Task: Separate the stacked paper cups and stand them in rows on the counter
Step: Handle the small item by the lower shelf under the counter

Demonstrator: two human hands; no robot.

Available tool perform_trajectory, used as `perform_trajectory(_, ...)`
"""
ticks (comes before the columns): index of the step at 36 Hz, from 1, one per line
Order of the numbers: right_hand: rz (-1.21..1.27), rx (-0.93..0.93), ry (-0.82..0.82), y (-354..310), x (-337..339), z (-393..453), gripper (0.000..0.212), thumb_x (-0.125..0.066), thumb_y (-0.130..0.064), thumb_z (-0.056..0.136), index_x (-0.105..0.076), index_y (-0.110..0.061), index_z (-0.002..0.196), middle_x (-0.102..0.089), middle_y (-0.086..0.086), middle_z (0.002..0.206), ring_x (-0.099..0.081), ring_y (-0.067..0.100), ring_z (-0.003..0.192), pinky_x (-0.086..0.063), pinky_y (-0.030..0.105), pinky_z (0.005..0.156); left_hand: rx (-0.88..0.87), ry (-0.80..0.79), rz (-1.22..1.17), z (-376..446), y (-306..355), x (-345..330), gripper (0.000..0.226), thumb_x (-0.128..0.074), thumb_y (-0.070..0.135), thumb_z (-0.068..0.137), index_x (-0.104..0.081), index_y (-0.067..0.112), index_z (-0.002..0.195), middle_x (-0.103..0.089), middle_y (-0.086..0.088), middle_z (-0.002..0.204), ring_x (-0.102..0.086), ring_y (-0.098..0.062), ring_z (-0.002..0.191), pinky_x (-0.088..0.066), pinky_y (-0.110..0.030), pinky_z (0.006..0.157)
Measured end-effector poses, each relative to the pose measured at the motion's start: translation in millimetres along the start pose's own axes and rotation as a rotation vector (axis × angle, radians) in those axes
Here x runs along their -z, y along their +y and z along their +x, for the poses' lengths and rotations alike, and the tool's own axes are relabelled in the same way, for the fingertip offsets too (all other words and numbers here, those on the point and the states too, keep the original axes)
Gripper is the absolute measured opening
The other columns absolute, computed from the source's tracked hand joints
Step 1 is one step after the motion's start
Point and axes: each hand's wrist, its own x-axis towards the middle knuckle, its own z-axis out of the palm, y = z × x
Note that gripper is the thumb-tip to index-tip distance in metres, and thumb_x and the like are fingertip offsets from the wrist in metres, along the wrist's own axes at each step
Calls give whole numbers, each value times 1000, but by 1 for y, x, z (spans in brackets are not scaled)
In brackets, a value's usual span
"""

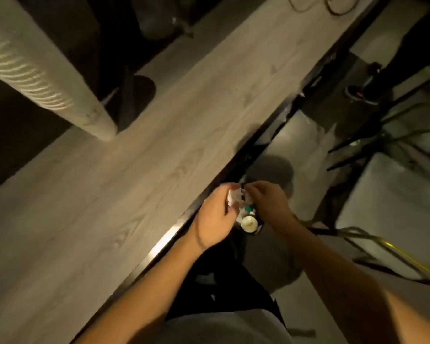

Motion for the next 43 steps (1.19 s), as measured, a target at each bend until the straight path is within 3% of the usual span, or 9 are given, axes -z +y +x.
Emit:
perform_trajectory(4,159,-239,66,66,30,19,26,-56,-21,101,-75,-4,101,-73,11,94,-64,20,86,-47,34,79,170,-129,86,14,-22,-68,33,-56,23,94,-52,17,127,-67,-1,93,-66,-25,88,-44,-23,71)
perform_trajectory(8,195,-345,50,123,32,28,28,-57,-1,92,-70,-4,117,-68,7,100,-62,16,87,-47,27,76,378,-210,181,32,-58,-112,34,-60,33,91,-52,19,121,-70,-9,96,-67,-29,91,-53,-38,76)
perform_trajectory(13,203,-478,52,183,8,52,36,-64,-9,92,-62,-6,127,-66,11,116,-62,25,107,-44,28,86,539,-202,267,62,-106,-162,26,-59,46,89,-57,26,106,-70,-2,92,-65,-24,85,-51,-36,68)
perform_trajectory(20,190,-526,-50,221,-19,88,60,-68,-28,95,-42,-5,143,-57,10,119,-56,23,107,-44,32,85,582,-262,447,105,-140,-203,58,-56,51,90,-38,28,141,-64,-7,118,-62,-31,105,-48,-37,76)
perform_trajectory(23,146,-549,-76,229,-23,95,65,-70,-30,93,-41,-3,145,-55,17,136,-55,29,121,-46,35,92,620,-255,514,111,-146,-206,58,-55,48,93,-35,22,140,-64,-9,119,-62,-32,106,-44,-36,72)
perform_trajectory(30,141,-514,-119,218,-17,89,47,-68,-29,94,-53,-8,134,-62,9,127,-60,20,106,-50,35,90,578,-279,457,110,-130,-188,43,-54,38,95,-47,21,134,-65,-6,115,-63,-28,102,-48,-35,74)
perform_trajectory(33,128,-437,-77,197,-13,79,34,-70,-26,92,-62,-8,121,-66,4,107,-63,22,104,-44,29,81,546,-254,348,105,-115,-169,40,-55,39,93,-51,23,130,-67,-3,106,-63,-25,99,-48,-33,77)
perform_trajectory(37,69,-315,-63,155,-3,62,24,-70,-29,92,-66,-12,109,-63,-7,83,-65,18,90,-40,25,67,372,-211,226,90,-81,-140,32,-57,32,95,-55,18,123,-65,6,81,-65,-20,87,-47,-28,74)
perform_trajectory(43,150,-107,4,54,7,11,13,-71,-25,91,-68,-18,101,-68,-10,84,-63,-1,70,-47,16,60,175,-43,14,50,-30,-61,24,-61,22,93,-61,15,116,-60,10,72,-63,-6,72,-49,-23,73)
